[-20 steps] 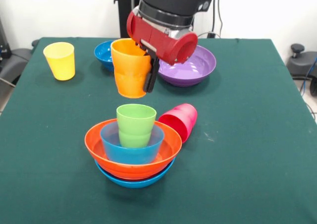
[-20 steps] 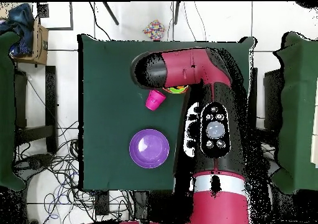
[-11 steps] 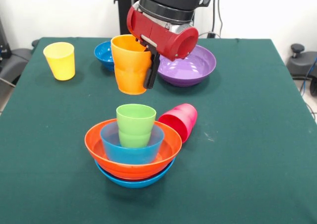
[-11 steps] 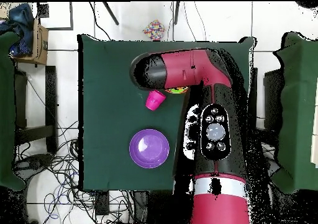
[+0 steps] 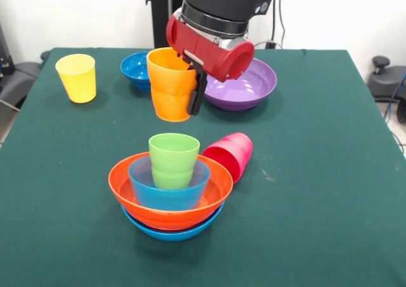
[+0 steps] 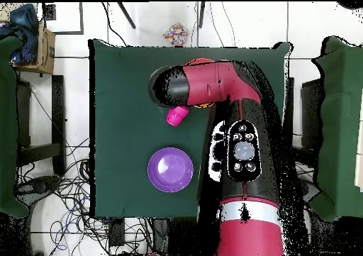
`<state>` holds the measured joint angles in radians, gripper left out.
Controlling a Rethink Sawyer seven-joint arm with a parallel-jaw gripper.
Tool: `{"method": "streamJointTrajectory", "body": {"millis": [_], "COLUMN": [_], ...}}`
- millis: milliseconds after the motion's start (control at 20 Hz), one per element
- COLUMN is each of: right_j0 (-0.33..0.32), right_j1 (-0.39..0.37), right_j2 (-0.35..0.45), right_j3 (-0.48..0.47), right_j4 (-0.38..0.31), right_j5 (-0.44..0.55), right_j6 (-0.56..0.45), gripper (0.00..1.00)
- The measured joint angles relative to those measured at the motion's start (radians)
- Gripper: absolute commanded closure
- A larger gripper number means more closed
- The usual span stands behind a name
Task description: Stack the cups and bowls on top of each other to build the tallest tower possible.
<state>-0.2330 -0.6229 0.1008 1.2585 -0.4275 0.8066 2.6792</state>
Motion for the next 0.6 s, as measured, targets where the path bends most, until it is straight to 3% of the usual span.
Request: {"method": "streamJointTrajectory", "body": {"millis": [600], "right_j0": [0.000], "right_j1": [0.015], "right_j2": [-0.002], "right_j3": [0.020], "right_j4": [-0.005], "right_j5": [-0.076], "right_j6": [0.000], "gripper": [1.00]}}
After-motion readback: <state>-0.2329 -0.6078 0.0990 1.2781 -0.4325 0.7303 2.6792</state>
